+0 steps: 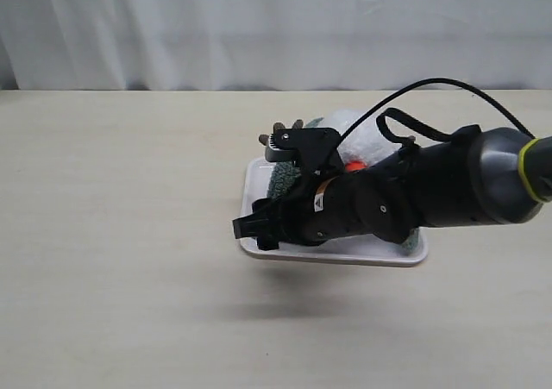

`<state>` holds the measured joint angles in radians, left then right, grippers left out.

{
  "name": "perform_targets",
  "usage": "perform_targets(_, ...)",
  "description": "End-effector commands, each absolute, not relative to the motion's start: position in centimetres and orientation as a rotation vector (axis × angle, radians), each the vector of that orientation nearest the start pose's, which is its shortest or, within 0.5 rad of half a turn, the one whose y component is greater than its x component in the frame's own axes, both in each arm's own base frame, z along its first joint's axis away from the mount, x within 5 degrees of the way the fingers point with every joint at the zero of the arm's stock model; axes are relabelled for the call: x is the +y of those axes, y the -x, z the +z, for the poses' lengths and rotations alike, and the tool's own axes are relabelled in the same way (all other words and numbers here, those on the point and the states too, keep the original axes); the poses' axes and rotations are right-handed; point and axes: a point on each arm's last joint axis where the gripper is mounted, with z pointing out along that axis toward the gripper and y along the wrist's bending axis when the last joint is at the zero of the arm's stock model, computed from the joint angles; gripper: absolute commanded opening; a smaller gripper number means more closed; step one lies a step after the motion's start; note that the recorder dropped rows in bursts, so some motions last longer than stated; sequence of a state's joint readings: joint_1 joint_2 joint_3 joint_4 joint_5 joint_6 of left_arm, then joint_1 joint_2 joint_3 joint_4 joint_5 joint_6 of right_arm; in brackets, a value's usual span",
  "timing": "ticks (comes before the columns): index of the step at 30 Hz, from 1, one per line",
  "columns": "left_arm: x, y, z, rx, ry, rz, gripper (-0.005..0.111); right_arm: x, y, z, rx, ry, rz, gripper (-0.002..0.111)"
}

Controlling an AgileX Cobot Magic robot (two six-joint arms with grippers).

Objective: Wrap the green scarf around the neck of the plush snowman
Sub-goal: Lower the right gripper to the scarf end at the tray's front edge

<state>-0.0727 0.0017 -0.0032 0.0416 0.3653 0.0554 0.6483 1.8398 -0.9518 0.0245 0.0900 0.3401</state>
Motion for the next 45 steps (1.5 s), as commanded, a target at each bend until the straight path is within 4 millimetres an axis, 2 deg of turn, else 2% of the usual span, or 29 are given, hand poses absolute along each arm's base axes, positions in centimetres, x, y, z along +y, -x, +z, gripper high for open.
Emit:
perform_targets(1,-0.3,-5.3,18.1,1.832,-0.141,0.028,0.0,21.9,-29.3,15.4,2.394,0.351,0.47,0.064)
perform_targets(9,-0.3,-5.3,18.1,1.832,-0.141,0.028,0.0,22.2,-29.8,14.2,2.368,0.344,0.481,0.064)
perform_targets(17,-0.3,-5.3,18.1,1.832,-0.141,0.028,0.0,22.4,-30.2,13.9,2.322,0.337,0.503,0.063)
perform_targets(22,-0.3,-5.3,18.1,1.832,-0.141,0.028,0.0,22.4,-30.1,13.8,2.321,0.353,0.495,0.047)
perform_targets(30,-0.3,-5.3,18.1,1.832,-0.141,0.028,0.0,22.4,-30.1,13.8,2.323,0.389,0.475,0.005)
perform_targets(38,-0.3,-5.3,18.1,1.832,-0.141,0.028,0.0,21.9,-29.4,13.6,2.426,0.448,0.408,0.004)
perform_targets(45,-0.3,-5.3,18.1,1.832,-0.141,0.028,0.0,21.0,-28.3,15.4,2.508,0.534,0.34,0.004)
